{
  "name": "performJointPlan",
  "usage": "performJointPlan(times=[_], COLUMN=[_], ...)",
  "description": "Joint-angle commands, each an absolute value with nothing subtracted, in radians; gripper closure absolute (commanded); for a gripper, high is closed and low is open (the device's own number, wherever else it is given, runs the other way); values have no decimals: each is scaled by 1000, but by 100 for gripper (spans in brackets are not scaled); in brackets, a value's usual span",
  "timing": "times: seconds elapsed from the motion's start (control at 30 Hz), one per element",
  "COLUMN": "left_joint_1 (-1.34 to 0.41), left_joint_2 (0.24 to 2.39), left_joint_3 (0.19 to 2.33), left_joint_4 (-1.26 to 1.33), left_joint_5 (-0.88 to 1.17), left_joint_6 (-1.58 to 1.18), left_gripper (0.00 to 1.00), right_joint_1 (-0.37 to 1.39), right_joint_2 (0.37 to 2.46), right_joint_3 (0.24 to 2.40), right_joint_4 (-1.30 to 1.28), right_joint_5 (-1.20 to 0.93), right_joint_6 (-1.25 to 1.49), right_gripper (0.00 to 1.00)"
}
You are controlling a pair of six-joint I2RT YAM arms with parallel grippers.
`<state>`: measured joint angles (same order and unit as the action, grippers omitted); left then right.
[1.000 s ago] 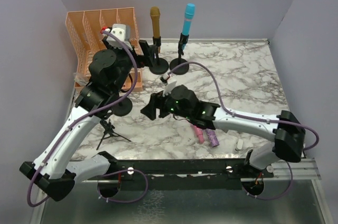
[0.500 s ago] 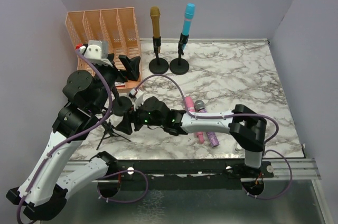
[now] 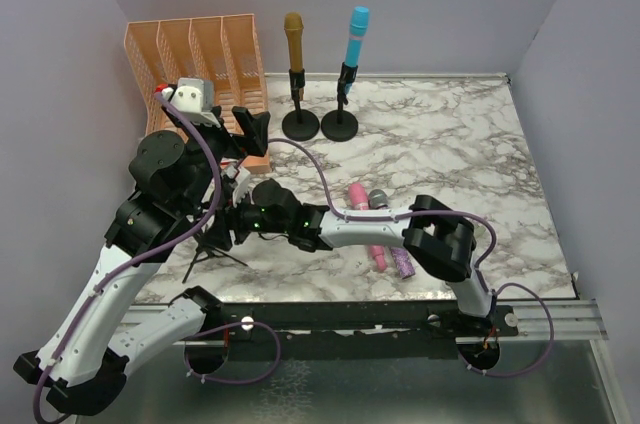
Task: Attach the microphones to the stand
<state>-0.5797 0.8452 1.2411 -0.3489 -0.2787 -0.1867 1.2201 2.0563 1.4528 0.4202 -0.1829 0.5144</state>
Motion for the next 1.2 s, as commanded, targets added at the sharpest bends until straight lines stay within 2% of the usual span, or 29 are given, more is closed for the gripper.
performJointPlan(times=[0.0,0.37,0.57,0.63,0.73,0.83,0.9,1.03,1.17], left_joint_1=[-576,-576,-576,-576,-576,-576,-576,-577,-576], left_joint_2=[830,835,836,835,831,828,829,830,834], left_joint_3=[1224,1210,1212,1210,1204,1198,1197,1194,1190], left_joint_4=[-370,-368,-370,-370,-370,-371,-370,-371,-371], left_joint_5=[-266,-259,-262,-263,-264,-262,-264,-263,-261], left_joint_6=[-173,-169,-158,-159,-170,-176,-179,-185,-189], left_gripper=[1,1,1,1,1,1,1,1,1], right_joint_1=[1221,1221,1220,1220,1219,1220,1220,1219,1220], right_joint_2=[2102,2118,2135,2139,2139,2135,2139,2147,2149], right_joint_3=[1484,1468,1488,1488,1474,1455,1461,1466,1465], right_joint_4=[451,548,545,533,529,549,543,539,543], right_joint_5=[-222,-221,-249,-256,-266,-291,-296,-296,-296], right_joint_6=[496,494,494,484,478,480,483,487,497], right_gripper=[45,57,71,71,61,58,58,67,69])
